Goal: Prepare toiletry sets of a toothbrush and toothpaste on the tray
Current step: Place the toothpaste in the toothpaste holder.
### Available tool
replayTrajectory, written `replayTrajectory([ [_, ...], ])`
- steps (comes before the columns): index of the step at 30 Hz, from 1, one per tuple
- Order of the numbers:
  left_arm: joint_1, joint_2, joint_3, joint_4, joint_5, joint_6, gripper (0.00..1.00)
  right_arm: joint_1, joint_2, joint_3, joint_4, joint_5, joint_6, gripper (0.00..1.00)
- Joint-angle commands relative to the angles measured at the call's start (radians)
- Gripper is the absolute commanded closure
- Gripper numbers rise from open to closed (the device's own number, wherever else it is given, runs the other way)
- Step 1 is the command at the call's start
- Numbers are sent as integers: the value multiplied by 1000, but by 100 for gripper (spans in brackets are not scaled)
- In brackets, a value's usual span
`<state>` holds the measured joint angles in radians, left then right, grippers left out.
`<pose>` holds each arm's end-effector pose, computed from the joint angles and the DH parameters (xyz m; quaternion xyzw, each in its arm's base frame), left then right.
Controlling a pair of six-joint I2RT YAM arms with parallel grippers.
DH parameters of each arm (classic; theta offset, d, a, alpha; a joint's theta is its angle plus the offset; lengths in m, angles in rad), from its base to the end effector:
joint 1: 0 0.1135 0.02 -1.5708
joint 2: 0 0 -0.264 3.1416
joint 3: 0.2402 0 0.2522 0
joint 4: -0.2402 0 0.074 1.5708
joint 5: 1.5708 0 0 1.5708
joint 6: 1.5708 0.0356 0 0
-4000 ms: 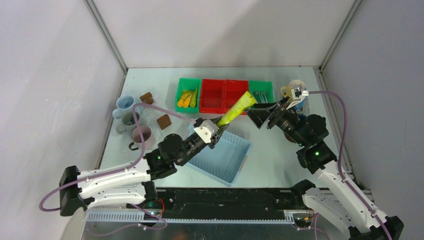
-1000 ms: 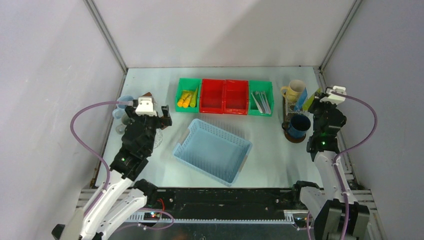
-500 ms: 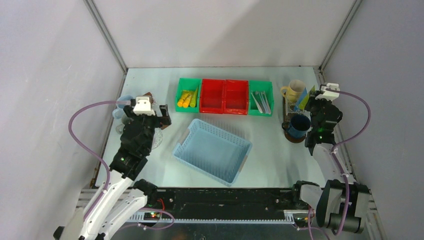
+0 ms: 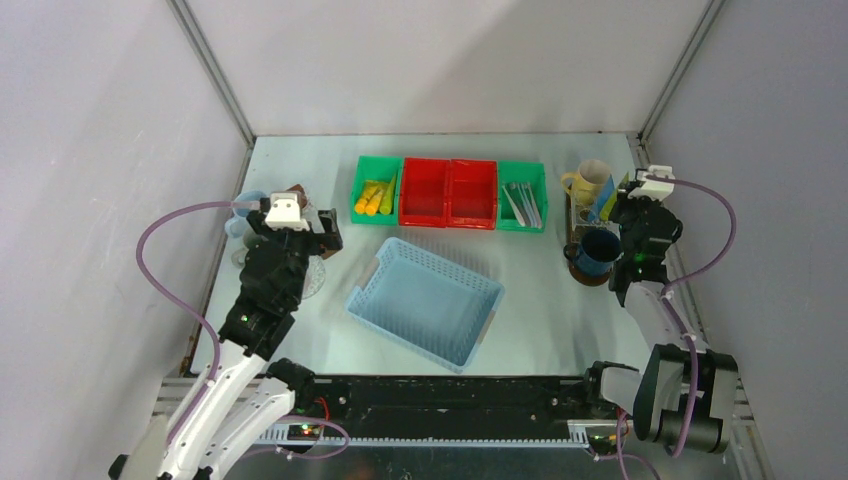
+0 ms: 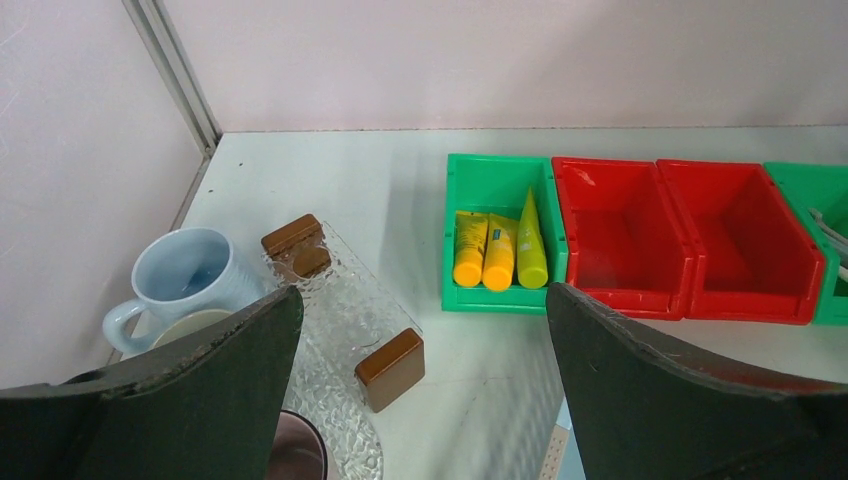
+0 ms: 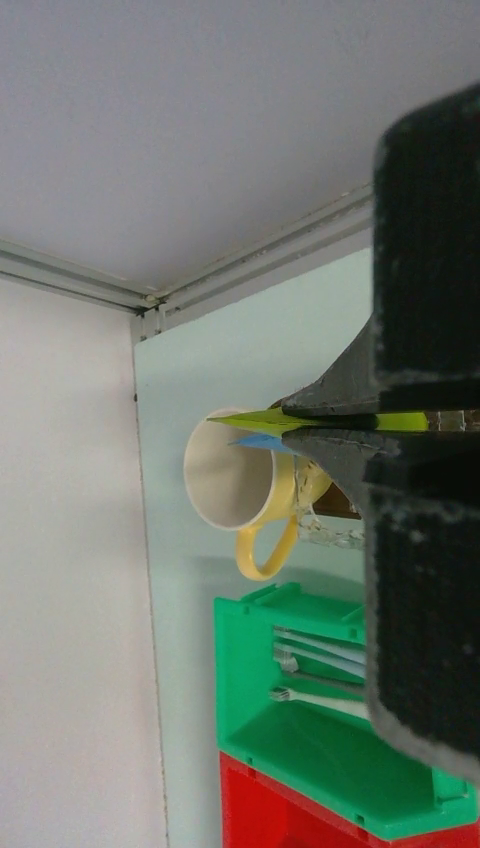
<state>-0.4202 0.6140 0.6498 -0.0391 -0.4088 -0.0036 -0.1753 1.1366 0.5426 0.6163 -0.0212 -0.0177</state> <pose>0.1460 -0.0497 0.3340 0.0032 0.7082 -0.0048 0.7060 0.2513 -0.0437 0.2681 0.0475 0.6976 -0.0615 0.7123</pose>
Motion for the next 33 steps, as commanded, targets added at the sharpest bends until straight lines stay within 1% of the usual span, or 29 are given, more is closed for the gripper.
replayTrajectory([
  [1,13,-12,-7,29,15,-22,1,-6,27,8,95,3,-19,100],
  [23,16,-24,-14,33,26,-27,1,-7,146,-2,104,-2,12,100],
  [33,16,-30,-15,31,22,-26,2,-7,154,-18,93,-10,13,89],
])
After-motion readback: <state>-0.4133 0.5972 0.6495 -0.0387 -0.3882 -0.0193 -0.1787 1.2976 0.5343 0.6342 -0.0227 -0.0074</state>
